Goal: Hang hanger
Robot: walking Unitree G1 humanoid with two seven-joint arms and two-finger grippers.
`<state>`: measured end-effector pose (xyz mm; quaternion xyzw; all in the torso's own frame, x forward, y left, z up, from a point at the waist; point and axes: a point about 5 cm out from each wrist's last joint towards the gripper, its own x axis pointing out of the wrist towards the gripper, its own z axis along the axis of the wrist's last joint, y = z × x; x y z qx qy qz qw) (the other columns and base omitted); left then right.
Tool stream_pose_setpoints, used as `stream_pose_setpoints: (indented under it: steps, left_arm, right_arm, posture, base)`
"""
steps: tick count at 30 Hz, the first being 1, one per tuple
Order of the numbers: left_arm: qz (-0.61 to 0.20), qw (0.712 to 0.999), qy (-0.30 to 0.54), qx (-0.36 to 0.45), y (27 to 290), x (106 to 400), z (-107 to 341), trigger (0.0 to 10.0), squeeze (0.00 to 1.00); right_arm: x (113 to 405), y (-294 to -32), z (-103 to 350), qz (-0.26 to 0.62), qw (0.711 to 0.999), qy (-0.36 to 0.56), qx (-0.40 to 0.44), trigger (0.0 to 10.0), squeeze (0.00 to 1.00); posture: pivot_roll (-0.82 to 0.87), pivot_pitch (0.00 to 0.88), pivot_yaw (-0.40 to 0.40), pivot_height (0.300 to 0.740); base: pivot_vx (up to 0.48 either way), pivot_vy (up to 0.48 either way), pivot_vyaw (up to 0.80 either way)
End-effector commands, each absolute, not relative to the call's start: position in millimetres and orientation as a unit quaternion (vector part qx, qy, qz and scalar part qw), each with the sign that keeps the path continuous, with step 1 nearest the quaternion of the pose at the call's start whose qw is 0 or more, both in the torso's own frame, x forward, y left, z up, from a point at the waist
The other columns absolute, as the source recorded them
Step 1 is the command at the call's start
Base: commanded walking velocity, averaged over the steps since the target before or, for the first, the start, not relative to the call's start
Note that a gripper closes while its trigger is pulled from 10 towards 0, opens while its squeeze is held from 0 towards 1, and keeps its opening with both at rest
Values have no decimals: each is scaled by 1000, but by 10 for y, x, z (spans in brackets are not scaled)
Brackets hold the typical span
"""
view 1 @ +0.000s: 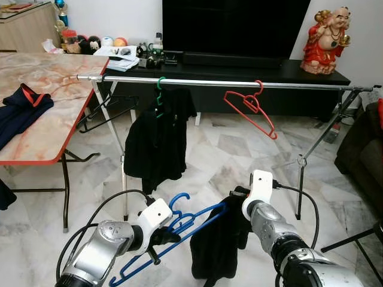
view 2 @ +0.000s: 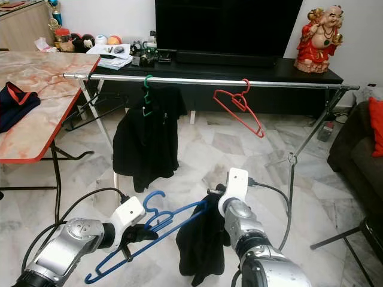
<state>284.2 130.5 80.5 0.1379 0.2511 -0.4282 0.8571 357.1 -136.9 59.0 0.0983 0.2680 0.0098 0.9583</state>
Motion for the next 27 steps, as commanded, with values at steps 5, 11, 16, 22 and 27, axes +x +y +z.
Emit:
stream_pose_setpoints:
  steps: [5, 11, 16, 22, 27]
  left_arm:
    - [-451, 859, 224, 96, 1257, 2849, 920, 10000, 0]
    - [-457, 855, 229, 91, 1263, 2821, 903, 10000, 0]
    - [-460, 849, 241, 99, 1269, 2804, 856, 10000, 0]
    - [-458, 848, 248, 98, 1250, 2802, 823, 10000, 0]
    - [-440, 855, 251, 111, 1278, 2837, 801, 10000, 0]
  right_arm:
    - [3593, -1368, 629, 24, 959, 264, 102, 10000, 0]
    - [3679, -1337, 769, 39, 962, 243, 116, 10000, 0]
    - [3734, -1285, 871, 60, 965, 228, 119, 10000, 0]
    - [3727, -1248, 872, 80, 963, 228, 118, 10000, 0]
    - [3675, -1239, 798, 99, 961, 238, 103, 10000, 0]
  posture:
    - [132, 0, -71, 740]
    - [131, 0, -72, 740]
    - [125, 0, -73, 740]
    - [123, 0, -74, 740]
    - [115, 0, -76, 740]
  base:
    - [0, 0, 0]
    - [0, 0, 0]
    - [0, 0, 0]
    - [0, 0, 0]
    - [0, 0, 0]
